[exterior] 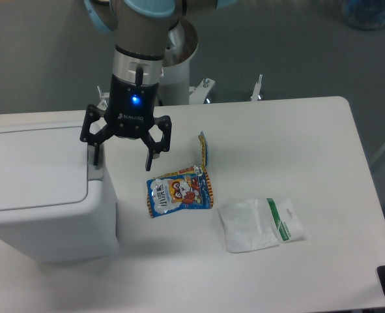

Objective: Open the trash can
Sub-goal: 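Hold the gripper on the lid edge as the lid swings open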

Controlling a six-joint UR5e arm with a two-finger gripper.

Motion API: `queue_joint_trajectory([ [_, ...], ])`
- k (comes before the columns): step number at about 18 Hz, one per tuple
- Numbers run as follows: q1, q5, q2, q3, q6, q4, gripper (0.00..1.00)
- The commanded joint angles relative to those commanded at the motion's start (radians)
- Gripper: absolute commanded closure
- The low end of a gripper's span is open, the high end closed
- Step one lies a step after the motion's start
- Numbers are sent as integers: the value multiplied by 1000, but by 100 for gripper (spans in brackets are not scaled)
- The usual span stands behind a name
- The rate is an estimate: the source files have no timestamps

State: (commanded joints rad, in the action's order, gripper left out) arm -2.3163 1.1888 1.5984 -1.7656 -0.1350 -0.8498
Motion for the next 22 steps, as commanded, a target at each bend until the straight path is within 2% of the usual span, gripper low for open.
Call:
queue_joint_trajectory([
  [14,0,2,2,2,2,0,0],
  [19,-5,-3,-14,31,0,-2,0],
  [22,-32,-3,-15,66,-5,-2,0],
])
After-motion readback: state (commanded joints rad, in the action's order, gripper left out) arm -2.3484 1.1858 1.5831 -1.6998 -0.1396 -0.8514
